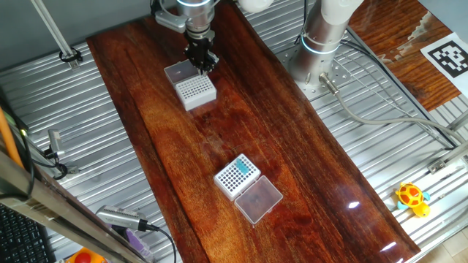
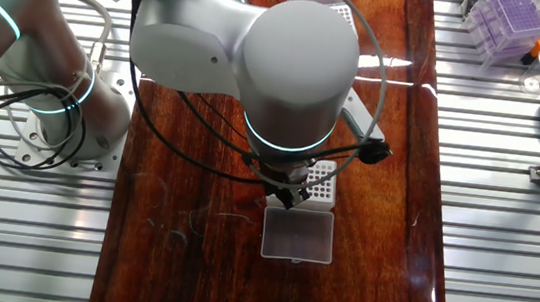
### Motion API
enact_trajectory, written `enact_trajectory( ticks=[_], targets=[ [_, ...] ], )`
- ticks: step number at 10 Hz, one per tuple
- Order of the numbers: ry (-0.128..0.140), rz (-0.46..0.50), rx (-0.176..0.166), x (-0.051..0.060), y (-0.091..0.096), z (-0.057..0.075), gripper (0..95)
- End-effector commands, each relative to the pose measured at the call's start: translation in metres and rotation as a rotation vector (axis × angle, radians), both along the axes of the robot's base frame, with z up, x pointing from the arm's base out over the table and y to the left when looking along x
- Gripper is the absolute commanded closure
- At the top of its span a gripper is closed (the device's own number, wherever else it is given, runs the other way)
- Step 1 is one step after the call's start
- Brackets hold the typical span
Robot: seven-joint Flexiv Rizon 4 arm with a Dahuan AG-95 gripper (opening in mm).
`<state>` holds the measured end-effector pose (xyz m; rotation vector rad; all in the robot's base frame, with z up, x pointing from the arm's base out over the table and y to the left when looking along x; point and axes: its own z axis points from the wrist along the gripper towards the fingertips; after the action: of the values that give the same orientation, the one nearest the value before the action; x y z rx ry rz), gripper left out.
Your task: Transfer all medium pipette tips from one holder to another
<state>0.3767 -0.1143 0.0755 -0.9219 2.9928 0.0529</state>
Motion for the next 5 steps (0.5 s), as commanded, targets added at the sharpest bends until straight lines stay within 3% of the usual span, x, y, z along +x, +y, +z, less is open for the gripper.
enact_trajectory(
  ticks=[1,3,4,5],
  targets=[
    [0.000,0.001,0.000,0.000,0.000,0.000,95.0],
    [0.000,0.001,0.000,0.000,0.000,0.000,95.0],
    [0.057,-0.003,-0.008,0.008,0.009,0.077,95.0],
    [0.057,-0.003,-0.007,0.008,0.009,0.077,95.0]
  ],
)
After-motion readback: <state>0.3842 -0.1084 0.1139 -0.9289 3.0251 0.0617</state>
